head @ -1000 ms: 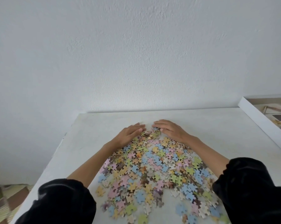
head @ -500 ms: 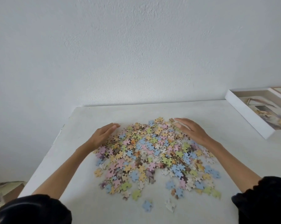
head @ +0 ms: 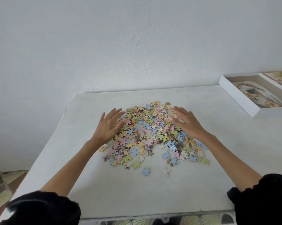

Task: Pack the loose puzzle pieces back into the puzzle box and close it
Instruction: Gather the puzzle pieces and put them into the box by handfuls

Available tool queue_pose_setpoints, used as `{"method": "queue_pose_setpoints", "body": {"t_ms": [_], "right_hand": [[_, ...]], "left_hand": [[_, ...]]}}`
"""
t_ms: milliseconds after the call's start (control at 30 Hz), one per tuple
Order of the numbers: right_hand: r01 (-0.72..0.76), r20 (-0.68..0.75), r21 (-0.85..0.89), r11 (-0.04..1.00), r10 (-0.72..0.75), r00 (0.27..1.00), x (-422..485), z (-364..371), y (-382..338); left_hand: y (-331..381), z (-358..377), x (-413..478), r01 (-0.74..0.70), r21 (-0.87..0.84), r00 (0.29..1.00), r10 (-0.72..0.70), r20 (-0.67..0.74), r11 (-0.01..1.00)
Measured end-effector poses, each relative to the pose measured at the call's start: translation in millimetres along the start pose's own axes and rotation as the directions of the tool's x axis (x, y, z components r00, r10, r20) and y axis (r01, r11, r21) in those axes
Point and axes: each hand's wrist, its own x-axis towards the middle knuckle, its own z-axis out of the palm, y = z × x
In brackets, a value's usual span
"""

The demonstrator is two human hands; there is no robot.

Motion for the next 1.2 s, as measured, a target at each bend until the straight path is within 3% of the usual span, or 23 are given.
{"method": "queue_pose_setpoints", "body": {"t_ms": [133,267,400,633,767,833,900,1000,1067,1200], "right_hand": [[0.075,0.025,-0.071,0.995,-0.074,0.997,-52,12,-18],[0.150,0.132,-0.260,0.954,-0.118,0.984,-90,34,-31],[0.221,0.167,-0.432,0.874,-0.163,0.972,-100,50,-36],[0.193,0.129,-0.438,0.878,-0.152,0.980,-64,55,-31],[0.162,0.066,-0.344,0.925,-0.148,0.987,-61,47,-28],[0.049,-0.086,-0.292,0.955,-0.077,0.993,-66,37,-20],[-0.140,-0.232,-0.190,0.972,0.094,0.968,-74,27,-6],[-0.377,-0.208,-0.092,0.922,0.353,0.912,-84,23,6],[-0.399,-0.187,-0.126,0.908,0.373,0.909,-86,29,1],[-0.329,-0.183,-0.165,0.930,0.299,0.937,-71,49,-23]], "left_hand": [[23,0,-34,-0.188,0.101,0.980,0.179,0.091,0.977],[41,14,-65,-0.354,0.205,0.927,0.315,0.201,0.912],[52,32,-73,-0.405,0.266,0.904,0.339,0.261,0.874],[48,38,-49,-0.271,0.280,0.959,0.233,0.162,0.921],[44,31,-47,-0.203,0.235,0.979,0.196,0.054,0.951],[38,24,-51,-0.069,0.151,0.994,0.082,-0.079,0.986],[25,17,-57,0.115,0.054,0.977,-0.104,-0.185,0.992],[10,12,-63,0.333,-0.040,0.925,-0.334,-0.180,0.942],[14,17,-62,0.348,-0.068,0.923,-0.354,-0.150,0.935],[37,35,-50,0.242,-0.079,0.954,-0.252,-0.164,0.967]]}}
